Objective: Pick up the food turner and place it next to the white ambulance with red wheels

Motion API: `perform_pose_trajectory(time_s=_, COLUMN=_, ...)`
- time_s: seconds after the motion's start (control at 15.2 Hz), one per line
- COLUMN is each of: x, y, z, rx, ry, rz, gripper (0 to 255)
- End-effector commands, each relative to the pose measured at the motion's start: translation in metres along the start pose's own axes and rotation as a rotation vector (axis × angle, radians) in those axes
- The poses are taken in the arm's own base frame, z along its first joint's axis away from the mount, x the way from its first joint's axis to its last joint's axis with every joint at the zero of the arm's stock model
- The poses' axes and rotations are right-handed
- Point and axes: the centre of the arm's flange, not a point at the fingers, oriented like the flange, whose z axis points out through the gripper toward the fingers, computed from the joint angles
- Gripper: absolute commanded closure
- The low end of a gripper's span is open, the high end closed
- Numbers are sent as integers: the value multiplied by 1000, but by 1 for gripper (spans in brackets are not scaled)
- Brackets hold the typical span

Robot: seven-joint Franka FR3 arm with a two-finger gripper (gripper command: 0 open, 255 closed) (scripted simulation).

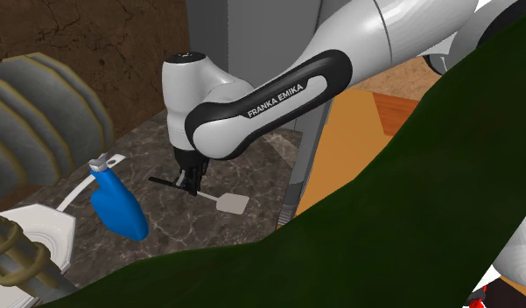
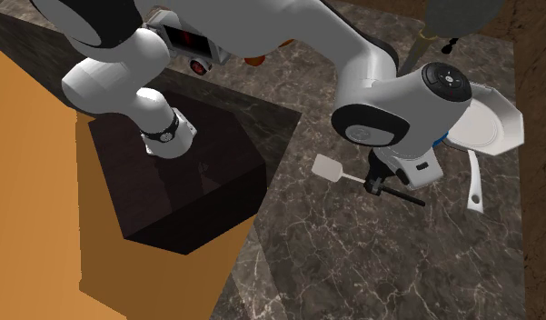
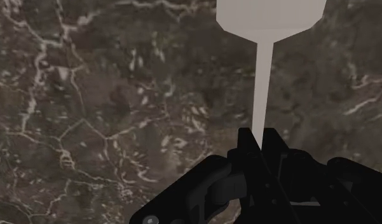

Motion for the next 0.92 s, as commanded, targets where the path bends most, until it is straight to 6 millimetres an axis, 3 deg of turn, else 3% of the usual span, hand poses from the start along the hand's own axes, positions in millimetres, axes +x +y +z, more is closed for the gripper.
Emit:
perform_pose_trajectory(time_s=0.0, x=0, y=0, z=0, rx=0, ry=0, rz=0, gripper=255)
perform_pose_trajectory(time_s=0.13, x=0, y=0, z=0, rx=0, ry=0, rz=0, gripper=255)
perform_pose_trajectory(time_s=0.86, x=4, y=0, z=-58, rx=0, ry=0, rz=0, gripper=255)
